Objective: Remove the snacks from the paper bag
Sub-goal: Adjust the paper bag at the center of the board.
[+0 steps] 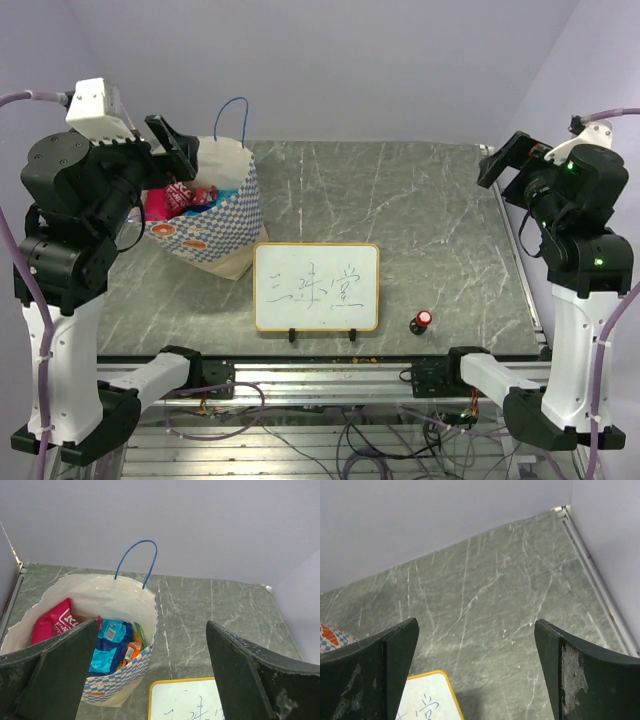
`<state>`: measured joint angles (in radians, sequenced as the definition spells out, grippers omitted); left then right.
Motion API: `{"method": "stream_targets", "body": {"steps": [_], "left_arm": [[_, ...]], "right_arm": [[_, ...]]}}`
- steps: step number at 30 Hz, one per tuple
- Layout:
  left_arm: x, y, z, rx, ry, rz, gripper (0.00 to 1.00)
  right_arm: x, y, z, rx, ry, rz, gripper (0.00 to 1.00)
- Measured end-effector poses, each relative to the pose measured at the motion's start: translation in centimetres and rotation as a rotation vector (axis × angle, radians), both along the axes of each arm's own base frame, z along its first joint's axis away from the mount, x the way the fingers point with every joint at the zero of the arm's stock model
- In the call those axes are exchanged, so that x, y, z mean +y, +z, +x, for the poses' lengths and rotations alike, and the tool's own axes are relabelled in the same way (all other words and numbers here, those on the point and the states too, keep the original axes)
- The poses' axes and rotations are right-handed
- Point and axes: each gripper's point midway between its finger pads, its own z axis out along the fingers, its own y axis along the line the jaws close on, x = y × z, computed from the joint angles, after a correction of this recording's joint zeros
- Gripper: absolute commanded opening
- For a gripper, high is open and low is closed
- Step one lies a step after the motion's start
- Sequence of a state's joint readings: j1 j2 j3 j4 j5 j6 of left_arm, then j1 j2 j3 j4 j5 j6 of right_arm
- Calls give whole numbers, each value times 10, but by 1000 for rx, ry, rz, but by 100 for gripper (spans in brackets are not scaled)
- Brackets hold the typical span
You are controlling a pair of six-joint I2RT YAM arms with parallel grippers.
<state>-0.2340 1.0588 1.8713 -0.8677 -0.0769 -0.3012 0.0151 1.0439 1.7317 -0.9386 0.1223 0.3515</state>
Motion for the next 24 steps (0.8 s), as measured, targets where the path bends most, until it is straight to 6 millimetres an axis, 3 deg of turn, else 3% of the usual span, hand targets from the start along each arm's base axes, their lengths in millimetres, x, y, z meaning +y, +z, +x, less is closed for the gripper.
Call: {"method": "stream_targets", "body": {"steps": [12,24], "left_arm": [[0,-16,23,72,63,-41,99],[-16,-46,90,206,119,-105,94]], "right_arm": [[14,-36,18,86,35,97,100],[35,-67,55,141,123,166,100]]}}
